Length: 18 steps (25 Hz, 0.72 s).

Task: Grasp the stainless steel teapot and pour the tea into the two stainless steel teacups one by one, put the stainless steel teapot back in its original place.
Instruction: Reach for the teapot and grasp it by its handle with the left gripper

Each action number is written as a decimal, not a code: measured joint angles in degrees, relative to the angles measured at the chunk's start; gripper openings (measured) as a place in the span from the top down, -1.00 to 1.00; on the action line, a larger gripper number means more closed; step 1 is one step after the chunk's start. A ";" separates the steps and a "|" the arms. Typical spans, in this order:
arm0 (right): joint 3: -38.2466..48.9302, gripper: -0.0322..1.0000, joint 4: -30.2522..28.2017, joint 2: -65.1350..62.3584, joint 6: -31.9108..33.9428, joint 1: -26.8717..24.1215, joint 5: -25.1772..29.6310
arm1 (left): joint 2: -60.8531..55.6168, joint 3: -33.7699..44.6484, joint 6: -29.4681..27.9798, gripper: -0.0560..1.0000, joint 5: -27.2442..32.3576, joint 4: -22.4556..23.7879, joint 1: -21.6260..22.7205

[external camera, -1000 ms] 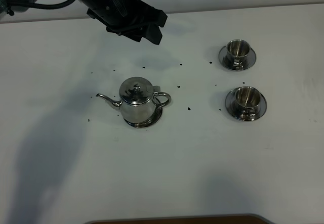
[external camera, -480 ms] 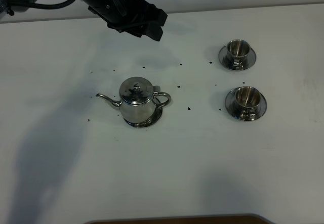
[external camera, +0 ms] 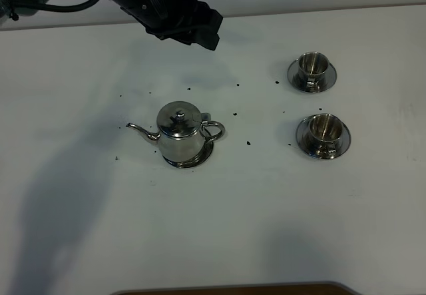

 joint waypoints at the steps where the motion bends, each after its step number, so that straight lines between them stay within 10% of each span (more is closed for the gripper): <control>1: 0.00 0.01 0.00 0.00 -0.36 0.00 0.00 | 0.00 0.00 1.08 -0.05 -0.13 -1.17 0.00; 12: 0.00 0.01 0.04 0.00 -0.36 0.00 0.05 | 0.00 0.00 5.95 -0.05 -3.40 -6.76 -3.49; 18: 0.00 0.01 0.04 0.00 -0.66 0.00 0.05 | 1.07 -4.83 4.19 -0.05 -3.71 -0.49 -8.09</control>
